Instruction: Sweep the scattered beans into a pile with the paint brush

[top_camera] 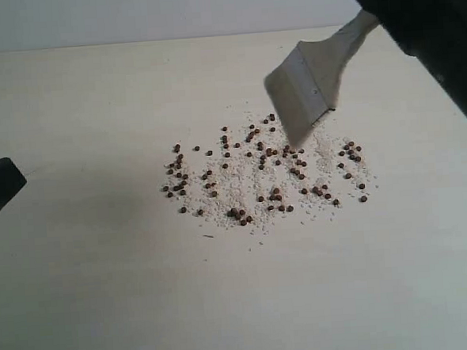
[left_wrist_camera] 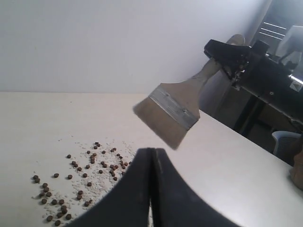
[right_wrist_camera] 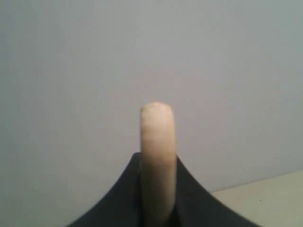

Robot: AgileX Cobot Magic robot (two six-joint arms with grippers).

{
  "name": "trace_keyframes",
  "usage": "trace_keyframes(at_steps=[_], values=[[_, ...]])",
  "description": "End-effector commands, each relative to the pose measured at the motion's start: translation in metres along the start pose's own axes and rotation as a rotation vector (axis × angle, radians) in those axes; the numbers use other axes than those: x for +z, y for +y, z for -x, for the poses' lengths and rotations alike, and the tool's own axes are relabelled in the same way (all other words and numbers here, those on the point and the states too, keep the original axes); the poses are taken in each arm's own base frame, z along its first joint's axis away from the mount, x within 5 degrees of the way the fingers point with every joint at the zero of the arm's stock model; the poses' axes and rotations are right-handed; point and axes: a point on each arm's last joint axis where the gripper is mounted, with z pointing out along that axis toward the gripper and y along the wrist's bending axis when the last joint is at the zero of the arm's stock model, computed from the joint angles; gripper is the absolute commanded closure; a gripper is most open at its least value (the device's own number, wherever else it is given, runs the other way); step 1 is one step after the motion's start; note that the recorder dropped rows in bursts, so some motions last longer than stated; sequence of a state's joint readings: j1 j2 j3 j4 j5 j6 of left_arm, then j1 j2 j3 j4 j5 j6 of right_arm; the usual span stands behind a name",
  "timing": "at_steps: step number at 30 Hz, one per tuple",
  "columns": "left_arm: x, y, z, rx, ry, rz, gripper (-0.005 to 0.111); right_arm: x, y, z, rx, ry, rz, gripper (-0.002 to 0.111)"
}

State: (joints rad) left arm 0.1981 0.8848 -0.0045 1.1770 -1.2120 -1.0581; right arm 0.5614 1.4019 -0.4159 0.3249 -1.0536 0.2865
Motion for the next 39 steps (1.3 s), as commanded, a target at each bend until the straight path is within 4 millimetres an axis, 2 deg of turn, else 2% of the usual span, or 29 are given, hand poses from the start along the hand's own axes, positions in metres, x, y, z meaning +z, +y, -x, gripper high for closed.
trace_keyframes(at_steps=[1, 4, 5, 8, 12, 17, 21, 34, 39], values=[[-0.001, -0.001, 0.0, -0.009, -0.012, -0.003, 0.107, 0.018, 0.031, -0.014, -0.038, -0.007, -0.019, 0.108], [-0.001, -0.001, 0.0, -0.009, -0.012, -0.003, 0.107, 0.033, 0.064, -0.04, -0.051, -0.023, -0.055, 0.108], [-0.001, -0.001, 0.0, -0.009, -0.012, -0.003, 0.107, 0.038, 0.076, -0.056, -0.031, -0.028, -0.057, 0.108], [-0.001, -0.001, 0.0, -0.009, -0.012, -0.003, 0.107, 0.045, 0.093, -0.086, 0.032, -0.01, -0.048, 0.108], [-0.001, -0.001, 0.0, -0.009, -0.012, -0.003, 0.107, 0.053, 0.106, -0.129, 0.113, 0.046, -0.037, 0.108], [-0.001, -0.001, 0.0, -0.009, -0.012, -0.003, 0.107, 0.065, 0.105, -0.161, 0.157, 0.067, -0.058, 0.108], [-0.001, -0.001, 0.0, -0.009, -0.012, -0.003, 0.107, 0.071, 0.103, -0.171, 0.092, 0.064, -0.101, 0.108], [-0.001, -0.001, 0.0, -0.009, -0.012, -0.003, 0.107, 0.069, 0.086, -0.167, -0.461, 0.122, -0.299, 0.108], [-0.001, -0.001, 0.0, -0.009, -0.012, -0.003, 0.107, 0.069, 0.085, -0.163, -0.63, 0.15, -0.314, 0.108]])
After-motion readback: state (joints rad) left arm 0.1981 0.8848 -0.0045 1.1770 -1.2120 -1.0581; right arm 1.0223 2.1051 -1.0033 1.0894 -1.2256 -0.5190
